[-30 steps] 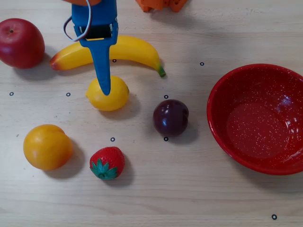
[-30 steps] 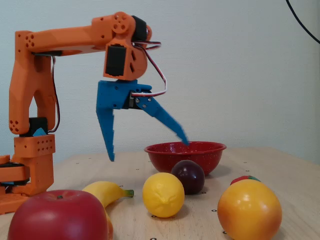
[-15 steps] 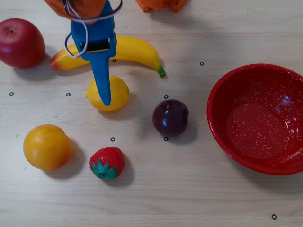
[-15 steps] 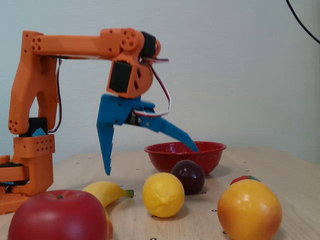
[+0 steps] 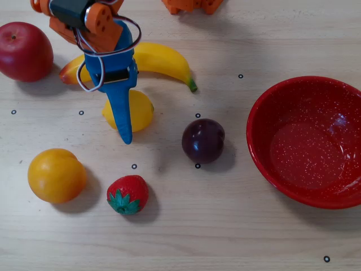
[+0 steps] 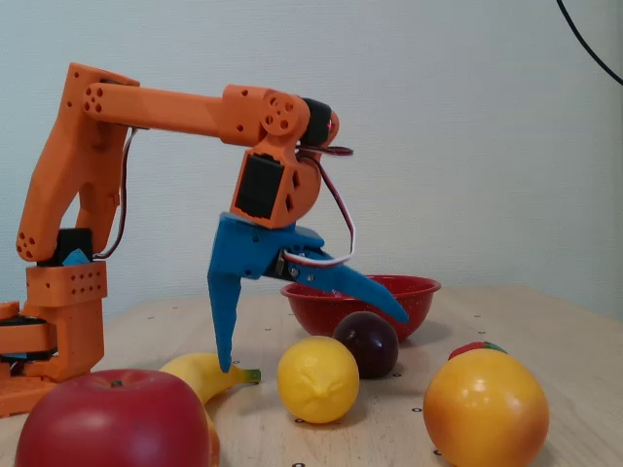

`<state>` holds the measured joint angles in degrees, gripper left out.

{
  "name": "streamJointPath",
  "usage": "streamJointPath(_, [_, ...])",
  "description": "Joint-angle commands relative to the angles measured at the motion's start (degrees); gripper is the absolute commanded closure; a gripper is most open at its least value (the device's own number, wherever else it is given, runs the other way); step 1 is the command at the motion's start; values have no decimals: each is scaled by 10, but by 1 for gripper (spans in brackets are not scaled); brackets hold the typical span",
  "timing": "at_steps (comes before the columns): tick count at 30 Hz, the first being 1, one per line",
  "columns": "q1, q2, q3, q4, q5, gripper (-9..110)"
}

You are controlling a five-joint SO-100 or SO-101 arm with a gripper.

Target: Put the lemon in the red bowl.

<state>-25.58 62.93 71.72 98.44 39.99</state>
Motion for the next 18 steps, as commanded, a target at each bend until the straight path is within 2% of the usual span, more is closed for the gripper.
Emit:
streamJointPath(1, [21, 18, -58, -12, -2, 28])
streamJointPath(18, [47, -55, -93, -61, -14, 29])
